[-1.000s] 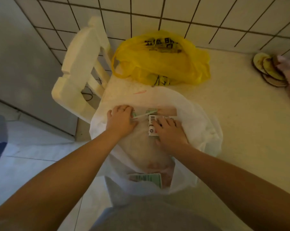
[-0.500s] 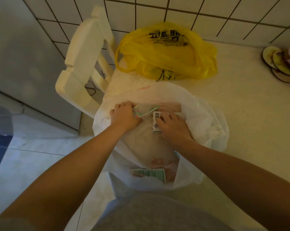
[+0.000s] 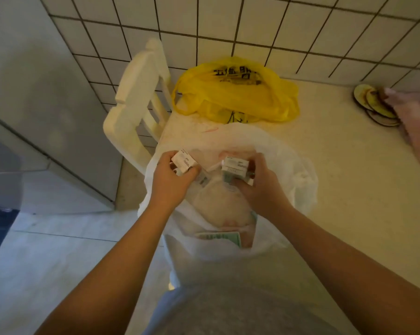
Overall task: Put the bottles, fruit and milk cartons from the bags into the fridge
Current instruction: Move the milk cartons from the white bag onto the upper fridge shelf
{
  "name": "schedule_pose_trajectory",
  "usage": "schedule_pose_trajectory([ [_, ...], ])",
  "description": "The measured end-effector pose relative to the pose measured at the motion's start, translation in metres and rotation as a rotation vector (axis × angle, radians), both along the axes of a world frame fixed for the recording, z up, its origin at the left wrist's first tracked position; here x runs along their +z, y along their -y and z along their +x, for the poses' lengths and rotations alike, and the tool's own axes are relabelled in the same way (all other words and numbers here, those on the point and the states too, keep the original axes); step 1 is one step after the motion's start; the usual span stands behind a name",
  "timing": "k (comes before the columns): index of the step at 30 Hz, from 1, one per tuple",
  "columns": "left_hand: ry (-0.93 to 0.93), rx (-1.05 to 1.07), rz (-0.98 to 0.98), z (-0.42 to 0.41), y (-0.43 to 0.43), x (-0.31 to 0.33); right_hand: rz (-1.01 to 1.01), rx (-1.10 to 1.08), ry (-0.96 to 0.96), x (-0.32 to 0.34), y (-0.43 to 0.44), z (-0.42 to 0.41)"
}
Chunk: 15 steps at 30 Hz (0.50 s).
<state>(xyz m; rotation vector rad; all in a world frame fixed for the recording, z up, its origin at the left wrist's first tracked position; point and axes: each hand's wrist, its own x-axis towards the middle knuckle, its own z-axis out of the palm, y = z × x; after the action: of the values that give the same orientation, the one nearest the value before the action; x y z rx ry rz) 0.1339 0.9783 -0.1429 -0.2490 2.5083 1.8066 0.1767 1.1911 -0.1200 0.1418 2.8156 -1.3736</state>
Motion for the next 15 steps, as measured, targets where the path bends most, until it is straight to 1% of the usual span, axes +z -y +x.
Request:
schedule_pose_trajectory([
  [3,0.013,-0.003,0.189,0.027,0.005,0.021,-0.272,-0.089,0.08,0.024,0.007,0.028],
  [5,0.065,0.017,0.37,0.046,0.008,0.033,-0.456,-0.13,0.12,0.036,0.011,0.048],
  [7,0.114,0.007,0.548,0.064,0.011,0.041,-0.571,-0.168,0.154,0.047,0.016,0.073],
  [8,0.132,-0.011,0.597,0.075,0.012,0.046,-0.615,-0.186,0.177,0.051,0.018,0.086],
  [11,0.204,-0.06,0.651,0.111,0.018,0.056,-0.697,-0.222,0.206,0.056,0.028,0.128],
  [15,0.368,-0.093,0.644,0.169,0.031,0.058,-0.803,-0.276,0.232,0.058,0.051,0.189],
])
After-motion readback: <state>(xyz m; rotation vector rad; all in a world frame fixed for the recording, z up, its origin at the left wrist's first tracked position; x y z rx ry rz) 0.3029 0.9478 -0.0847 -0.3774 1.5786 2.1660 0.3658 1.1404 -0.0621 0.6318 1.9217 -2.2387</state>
